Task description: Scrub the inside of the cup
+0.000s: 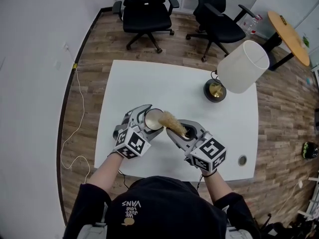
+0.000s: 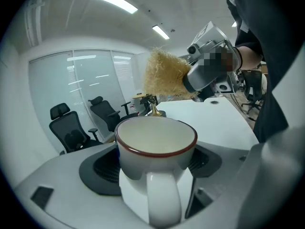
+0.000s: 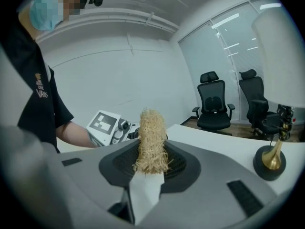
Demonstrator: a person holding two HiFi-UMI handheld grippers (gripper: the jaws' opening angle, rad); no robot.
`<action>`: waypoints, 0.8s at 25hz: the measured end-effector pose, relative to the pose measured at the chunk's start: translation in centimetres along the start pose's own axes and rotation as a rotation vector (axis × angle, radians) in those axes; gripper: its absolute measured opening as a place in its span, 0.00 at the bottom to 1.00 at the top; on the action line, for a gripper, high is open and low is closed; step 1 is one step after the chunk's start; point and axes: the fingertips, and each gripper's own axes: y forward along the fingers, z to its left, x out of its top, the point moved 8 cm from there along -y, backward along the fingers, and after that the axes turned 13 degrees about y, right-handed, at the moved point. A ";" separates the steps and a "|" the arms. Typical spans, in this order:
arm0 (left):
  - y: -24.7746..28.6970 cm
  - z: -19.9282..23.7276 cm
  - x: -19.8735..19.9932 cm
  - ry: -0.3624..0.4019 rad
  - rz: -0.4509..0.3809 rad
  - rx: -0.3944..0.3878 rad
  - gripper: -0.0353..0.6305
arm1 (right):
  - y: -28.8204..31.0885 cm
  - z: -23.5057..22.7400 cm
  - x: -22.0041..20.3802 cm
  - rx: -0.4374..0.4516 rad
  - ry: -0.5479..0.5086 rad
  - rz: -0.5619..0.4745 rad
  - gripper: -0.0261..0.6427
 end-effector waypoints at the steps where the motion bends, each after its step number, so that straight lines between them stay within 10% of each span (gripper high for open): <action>1: -0.5 -0.1 0.4 0.026 0.011 0.002 0.64 | 0.1 0.4 0.0 0.003 -0.026 0.016 0.19; 20: -6.4 -3.4 4.1 0.400 0.198 0.072 0.65 | 0.4 6.3 -2.1 -0.032 -0.226 0.273 0.19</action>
